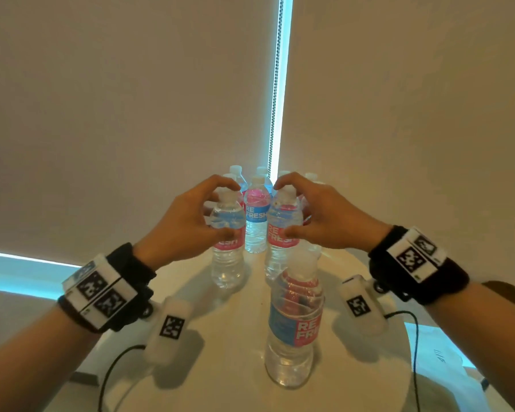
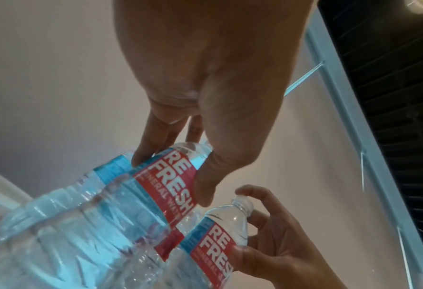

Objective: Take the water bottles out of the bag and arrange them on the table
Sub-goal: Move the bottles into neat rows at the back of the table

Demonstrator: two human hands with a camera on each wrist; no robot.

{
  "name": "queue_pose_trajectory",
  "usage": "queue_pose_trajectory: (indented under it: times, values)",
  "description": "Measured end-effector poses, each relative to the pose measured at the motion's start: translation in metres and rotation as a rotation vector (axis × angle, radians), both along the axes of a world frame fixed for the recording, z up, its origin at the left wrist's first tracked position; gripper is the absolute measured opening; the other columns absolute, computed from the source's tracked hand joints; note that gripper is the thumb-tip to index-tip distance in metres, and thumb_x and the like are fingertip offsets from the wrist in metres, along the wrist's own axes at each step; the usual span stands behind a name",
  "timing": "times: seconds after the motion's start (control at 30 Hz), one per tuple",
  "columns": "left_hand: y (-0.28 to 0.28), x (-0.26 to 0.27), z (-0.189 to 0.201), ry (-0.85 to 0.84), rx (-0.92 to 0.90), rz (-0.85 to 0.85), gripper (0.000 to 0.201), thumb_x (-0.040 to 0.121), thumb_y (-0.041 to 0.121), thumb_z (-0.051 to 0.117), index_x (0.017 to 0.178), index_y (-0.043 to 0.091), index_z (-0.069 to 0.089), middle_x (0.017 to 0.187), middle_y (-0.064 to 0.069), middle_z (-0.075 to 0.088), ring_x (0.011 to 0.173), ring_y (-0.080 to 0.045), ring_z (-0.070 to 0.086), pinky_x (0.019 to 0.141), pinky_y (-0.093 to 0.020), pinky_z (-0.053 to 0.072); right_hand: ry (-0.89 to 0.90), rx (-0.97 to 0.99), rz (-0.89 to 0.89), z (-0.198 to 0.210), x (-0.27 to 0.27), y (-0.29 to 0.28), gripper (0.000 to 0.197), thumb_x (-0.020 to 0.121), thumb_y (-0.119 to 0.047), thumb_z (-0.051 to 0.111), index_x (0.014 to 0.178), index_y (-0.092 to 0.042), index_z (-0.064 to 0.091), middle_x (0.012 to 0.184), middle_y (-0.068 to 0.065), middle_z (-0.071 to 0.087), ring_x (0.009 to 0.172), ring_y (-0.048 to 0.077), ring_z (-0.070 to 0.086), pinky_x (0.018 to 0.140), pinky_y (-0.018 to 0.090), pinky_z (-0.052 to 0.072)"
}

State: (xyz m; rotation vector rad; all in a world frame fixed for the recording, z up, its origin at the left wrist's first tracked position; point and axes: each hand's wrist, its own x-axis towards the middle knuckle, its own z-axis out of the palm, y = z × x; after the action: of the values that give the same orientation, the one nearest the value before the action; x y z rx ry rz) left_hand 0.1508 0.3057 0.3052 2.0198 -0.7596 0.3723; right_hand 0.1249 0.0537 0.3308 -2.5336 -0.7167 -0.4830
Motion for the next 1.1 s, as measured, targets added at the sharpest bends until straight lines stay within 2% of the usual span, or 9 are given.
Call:
queue_pose_trajectory:
  times: [0.13, 0.23, 0.4, 0.47, 0.67, 0.73, 0.83, 0.97, 1.1]
  values:
    - [-0.006, 0.024, -0.002, -0.01, -0.035, 0.017, 0.065, 0.063, 0.01, 0.088, 0.113, 0.036, 0.056, 0.1, 0.0, 0.057, 0.083, -0.023, 0.065, 0.068, -0.035, 0.06, 0.013, 0.005, -0.014, -0.008, 0.032, 0.012, 0.065, 0.073, -0.022, 0.084, 0.124, -0.028, 0.044, 0.096, 0.001, 0.06, 0.069, -0.006, 0.047, 0.066, 0.026, 0.045]
    - [-0.008, 0.035, -0.004, -0.013, -0.047, 0.031, 0.063, 0.064, 0.006, 0.087, 0.114, 0.031, 0.058, 0.097, 0.01, 0.058, 0.082, -0.013, 0.063, 0.067, -0.026, 0.056, 0.008, -0.007, -0.024, -0.011, 0.046, 0.02, 0.065, 0.074, -0.023, 0.084, 0.125, -0.026, 0.043, 0.081, -0.01, 0.051, 0.063, -0.004, 0.044, 0.058, 0.02, 0.037]
    - [-0.008, 0.046, -0.009, -0.028, -0.028, 0.043, 0.062, 0.066, 0.007, 0.087, 0.117, 0.026, 0.058, 0.099, 0.024, 0.056, 0.094, -0.012, 0.062, 0.068, -0.017, 0.055, 0.036, -0.04, -0.022, -0.013, 0.058, 0.028, 0.065, 0.076, -0.026, 0.083, 0.126, -0.028, 0.041, 0.092, 0.0, 0.056, 0.064, 0.001, 0.047, 0.062, 0.028, 0.043]
    - [-0.008, 0.05, -0.011, -0.033, -0.038, 0.043, 0.062, 0.065, 0.007, 0.088, 0.116, 0.026, 0.058, 0.098, 0.024, 0.056, 0.093, -0.01, 0.062, 0.066, -0.013, 0.055, 0.041, -0.053, -0.03, -0.014, 0.06, 0.03, 0.065, 0.077, -0.028, 0.082, 0.127, -0.028, 0.041, 0.086, -0.004, 0.053, 0.064, 0.003, 0.047, 0.062, 0.03, 0.046]
    - [-0.007, 0.057, -0.011, -0.042, -0.037, 0.043, 0.063, 0.067, 0.006, 0.087, 0.119, 0.025, 0.057, 0.1, 0.026, 0.053, 0.093, -0.004, 0.06, 0.062, -0.005, 0.051, 0.019, -0.077, -0.038, -0.014, 0.066, 0.033, 0.067, 0.077, -0.029, 0.082, 0.13, -0.027, 0.041, 0.079, -0.02, 0.041, 0.063, -0.004, 0.043, 0.056, 0.02, 0.035]
    - [-0.007, 0.059, -0.012, -0.046, -0.027, 0.041, 0.064, 0.068, 0.007, 0.087, 0.12, 0.025, 0.055, 0.102, 0.027, 0.052, 0.094, -0.003, 0.059, 0.062, -0.006, 0.052, 0.017, -0.086, -0.046, -0.014, 0.067, 0.033, 0.069, 0.078, -0.031, 0.082, 0.132, -0.027, 0.04, 0.08, -0.022, 0.039, 0.063, -0.004, 0.043, 0.057, 0.02, 0.036]
    - [-0.006, 0.062, -0.015, -0.055, -0.016, 0.032, 0.065, 0.068, 0.009, 0.087, 0.121, 0.026, 0.054, 0.105, 0.028, 0.053, 0.098, -0.001, 0.058, 0.066, -0.005, 0.051, 0.006, -0.099, -0.053, -0.013, 0.067, 0.034, 0.071, 0.077, -0.033, 0.082, 0.134, -0.028, 0.04, 0.083, -0.021, 0.039, 0.068, 0.006, 0.048, 0.063, 0.023, 0.039]
    - [-0.006, 0.062, -0.016, -0.061, 0.015, 0.047, 0.07, 0.069, 0.014, 0.087, 0.127, 0.028, 0.049, 0.107, 0.027, 0.054, 0.101, -0.005, 0.06, 0.07, -0.013, 0.055, 0.004, -0.102, -0.054, -0.015, 0.065, 0.033, 0.075, 0.076, -0.037, 0.082, 0.137, -0.031, 0.038, 0.101, -0.011, 0.049, 0.08, 0.014, 0.053, 0.071, 0.029, 0.044]
    - [-0.005, 0.06, -0.017, 0.029, 0.0, 0.046, 0.09, 0.069, 0.017, 0.087, 0.142, 0.026, 0.034, 0.111, 0.011, 0.057, 0.097, -0.012, 0.067, 0.079, -0.025, 0.059, 0.018, -0.123, -0.038, -0.016, 0.062, 0.03, 0.085, 0.074, -0.045, 0.082, 0.143, -0.034, 0.033, 0.119, -0.001, 0.063, 0.088, 0.014, 0.056, 0.081, 0.037, 0.054]
